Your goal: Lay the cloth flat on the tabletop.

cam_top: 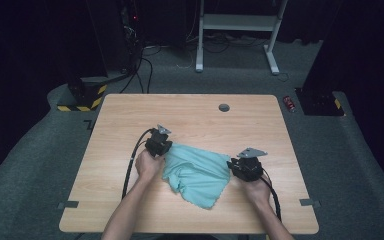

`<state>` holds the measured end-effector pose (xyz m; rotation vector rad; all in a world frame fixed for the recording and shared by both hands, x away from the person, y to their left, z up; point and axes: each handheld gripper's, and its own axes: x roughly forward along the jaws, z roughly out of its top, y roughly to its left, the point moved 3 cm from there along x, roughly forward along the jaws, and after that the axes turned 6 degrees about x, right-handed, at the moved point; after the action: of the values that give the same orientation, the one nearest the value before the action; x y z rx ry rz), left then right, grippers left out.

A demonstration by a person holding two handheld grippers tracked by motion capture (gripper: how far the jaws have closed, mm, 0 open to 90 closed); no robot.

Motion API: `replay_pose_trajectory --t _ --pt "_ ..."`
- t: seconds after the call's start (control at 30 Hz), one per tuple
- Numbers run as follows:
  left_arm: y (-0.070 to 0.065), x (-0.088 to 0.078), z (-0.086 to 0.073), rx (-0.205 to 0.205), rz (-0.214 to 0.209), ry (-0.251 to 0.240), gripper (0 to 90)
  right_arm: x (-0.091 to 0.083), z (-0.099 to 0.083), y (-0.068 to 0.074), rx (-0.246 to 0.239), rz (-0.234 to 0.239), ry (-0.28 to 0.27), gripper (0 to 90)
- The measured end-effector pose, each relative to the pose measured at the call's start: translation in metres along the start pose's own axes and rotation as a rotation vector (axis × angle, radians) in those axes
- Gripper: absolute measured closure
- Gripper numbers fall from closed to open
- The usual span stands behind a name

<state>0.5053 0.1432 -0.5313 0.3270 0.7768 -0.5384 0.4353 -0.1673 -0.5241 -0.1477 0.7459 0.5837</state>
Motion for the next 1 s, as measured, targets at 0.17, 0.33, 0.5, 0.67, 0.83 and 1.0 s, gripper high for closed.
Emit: replay_pose_trajectory --t 0.17,0.33,0.5,0.67,0.83,1.0 --pt "0.002 -0.001 -0.001 -0.007 -0.01 -0.005 90.0 0.02 0.009 -0.007 0.034 -0.06 0.051 68.5" --pt "0.003 0.0 -0.002 -0.005 0.001 0.003 90.0 0.03 0.012 -0.009 0.042 -0.064 0.068 71.8" --pt "0.004 -0.001 -0.003 -0.009 -0.01 -0.005 90.0 0.033 0.015 -0.005 0.002 -0.037 0.078 89.3" --pt "0.006 -0.005 -0.003 -0.012 -0.013 -0.018 90.0 0.033 0.021 -0.009 -0.023 -0.062 0.065 90.0" --pt "0.002 -0.005 0.002 0.015 0.02 -0.015 90.0 0.031 0.036 -0.011 -0.063 -0.099 0.051 90.0" --pt "0.005 -0.003 0.004 -0.035 -0.004 -0.04 90.0 0.038 0.052 -0.024 -0.057 -0.141 0.052 90.0"
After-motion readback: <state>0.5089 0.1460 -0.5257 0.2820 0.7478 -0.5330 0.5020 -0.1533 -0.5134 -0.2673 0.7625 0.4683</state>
